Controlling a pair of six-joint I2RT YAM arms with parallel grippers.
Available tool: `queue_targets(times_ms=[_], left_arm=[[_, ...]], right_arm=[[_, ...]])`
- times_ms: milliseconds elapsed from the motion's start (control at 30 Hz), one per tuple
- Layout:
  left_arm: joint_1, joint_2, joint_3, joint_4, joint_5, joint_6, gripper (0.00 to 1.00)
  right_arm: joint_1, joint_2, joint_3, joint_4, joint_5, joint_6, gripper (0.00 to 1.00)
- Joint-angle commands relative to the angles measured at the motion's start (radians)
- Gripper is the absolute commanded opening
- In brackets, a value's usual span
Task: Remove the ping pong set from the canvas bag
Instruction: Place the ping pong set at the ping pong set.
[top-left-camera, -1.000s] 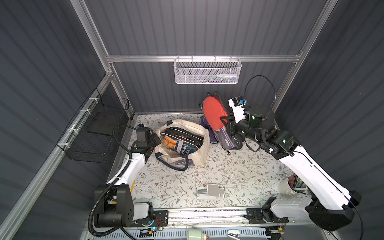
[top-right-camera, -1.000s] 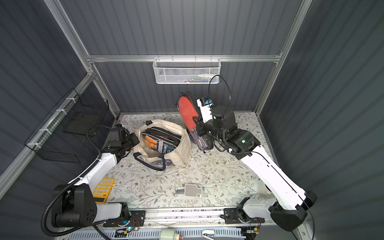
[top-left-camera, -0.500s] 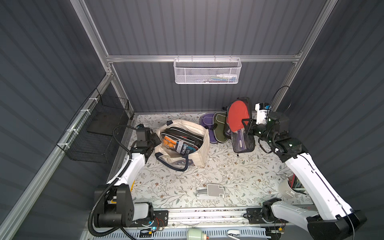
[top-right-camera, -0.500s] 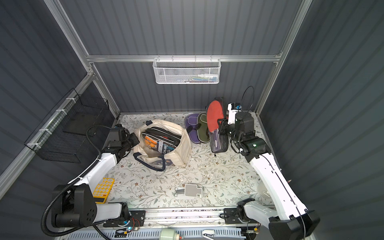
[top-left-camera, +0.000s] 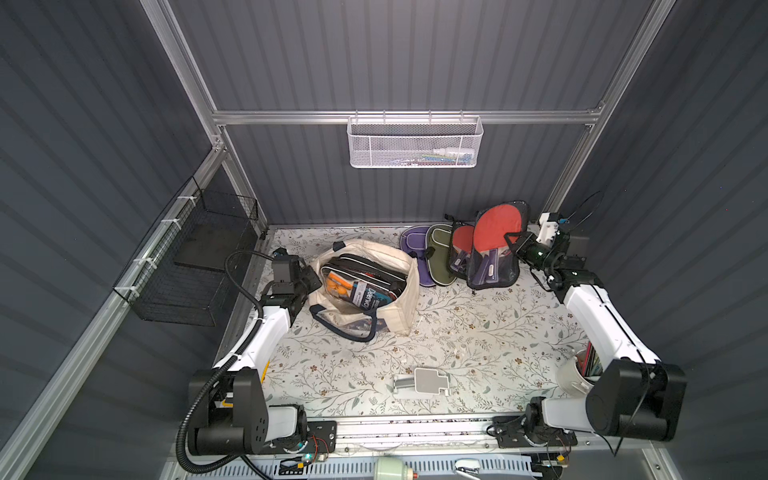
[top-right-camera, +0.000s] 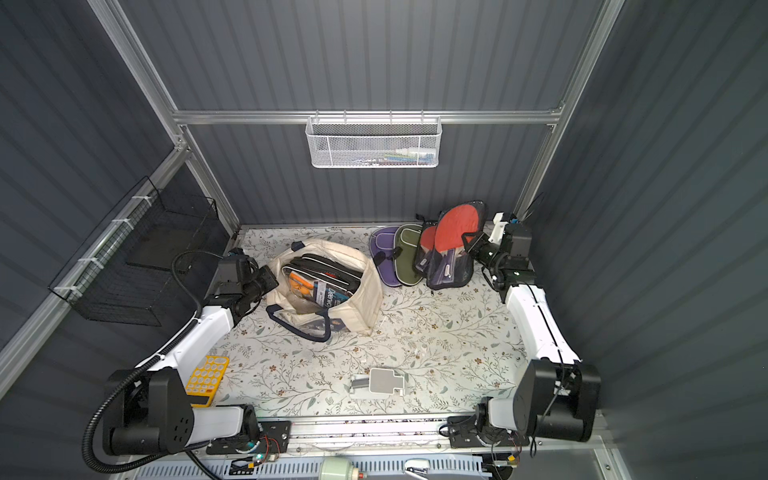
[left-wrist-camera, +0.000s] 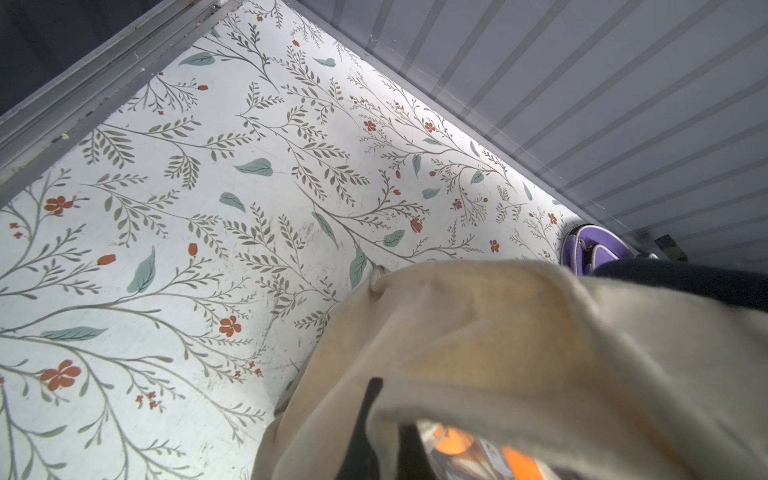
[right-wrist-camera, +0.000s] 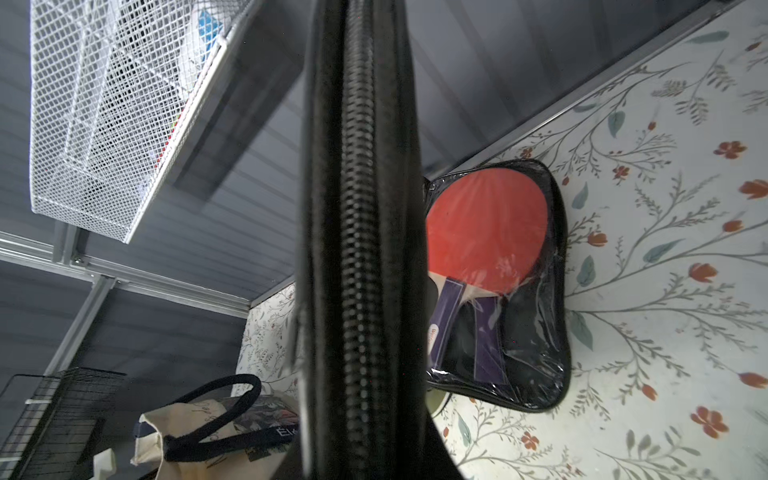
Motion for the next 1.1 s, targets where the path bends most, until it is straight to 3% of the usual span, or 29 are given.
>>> queue_targets(times_ms=[0,200,1067], left_arm=[[0.010,0.017,-0.019,-0.028,-0.011,0.015,0.00],[0.012,0.013,-0.020,-0.033,-0.010,0.015,0.00],[0.015,0.010,-0.022,-0.035,-0.011,0.016,0.00]], right_arm=[[-0.039,0.044,0.012,0.221,-0.117,0.092,0.00],[-0.094,0.188,0.036,0.350,-0.178,0.166,0.00],[-0.173,0.635,0.218,0.537,-0.282,0.287,0.00]])
